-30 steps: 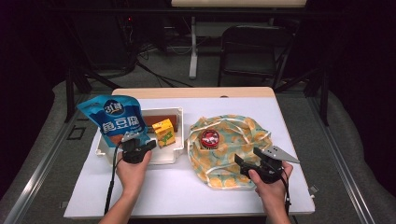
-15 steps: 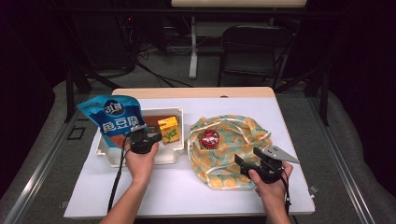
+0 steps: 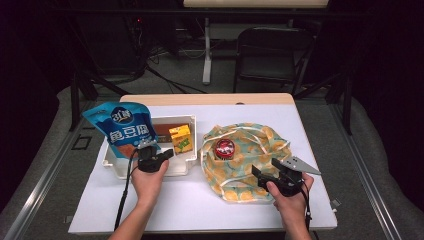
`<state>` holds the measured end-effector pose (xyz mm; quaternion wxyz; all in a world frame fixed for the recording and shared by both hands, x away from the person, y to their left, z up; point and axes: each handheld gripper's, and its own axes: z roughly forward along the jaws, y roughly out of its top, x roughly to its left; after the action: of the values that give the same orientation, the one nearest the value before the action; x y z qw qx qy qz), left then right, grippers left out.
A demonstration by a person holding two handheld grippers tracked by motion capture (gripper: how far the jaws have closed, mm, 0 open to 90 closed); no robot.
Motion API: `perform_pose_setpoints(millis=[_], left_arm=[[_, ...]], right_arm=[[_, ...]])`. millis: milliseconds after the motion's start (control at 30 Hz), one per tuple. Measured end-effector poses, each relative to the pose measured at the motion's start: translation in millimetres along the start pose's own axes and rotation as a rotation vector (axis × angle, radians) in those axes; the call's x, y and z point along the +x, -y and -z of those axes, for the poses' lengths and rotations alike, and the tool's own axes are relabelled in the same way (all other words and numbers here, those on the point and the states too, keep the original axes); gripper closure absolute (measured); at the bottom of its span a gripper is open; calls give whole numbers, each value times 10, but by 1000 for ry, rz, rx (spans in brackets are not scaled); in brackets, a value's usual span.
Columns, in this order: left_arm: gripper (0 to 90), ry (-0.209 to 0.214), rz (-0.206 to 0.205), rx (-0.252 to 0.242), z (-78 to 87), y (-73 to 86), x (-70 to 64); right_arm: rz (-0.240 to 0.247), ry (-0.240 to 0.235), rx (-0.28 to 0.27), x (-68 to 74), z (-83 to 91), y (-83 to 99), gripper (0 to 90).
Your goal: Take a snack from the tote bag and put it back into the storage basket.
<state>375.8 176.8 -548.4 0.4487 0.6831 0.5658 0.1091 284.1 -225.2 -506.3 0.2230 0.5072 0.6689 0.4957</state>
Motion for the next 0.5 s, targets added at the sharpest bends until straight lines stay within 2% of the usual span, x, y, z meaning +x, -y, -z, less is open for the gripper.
perform_pose_setpoints(millis=[67,133,500], left_arm=[[900,22,33,9,-48,-23,9],[900,24,40,19,-94,-63,-3],[900,7,42,34,-242,-184,-43]], right_arm=[[5,-4,0,19,-6,0,183],[12,-5,-3,46,-9,0,183],[11,-5,4,30,-8,7,186]])
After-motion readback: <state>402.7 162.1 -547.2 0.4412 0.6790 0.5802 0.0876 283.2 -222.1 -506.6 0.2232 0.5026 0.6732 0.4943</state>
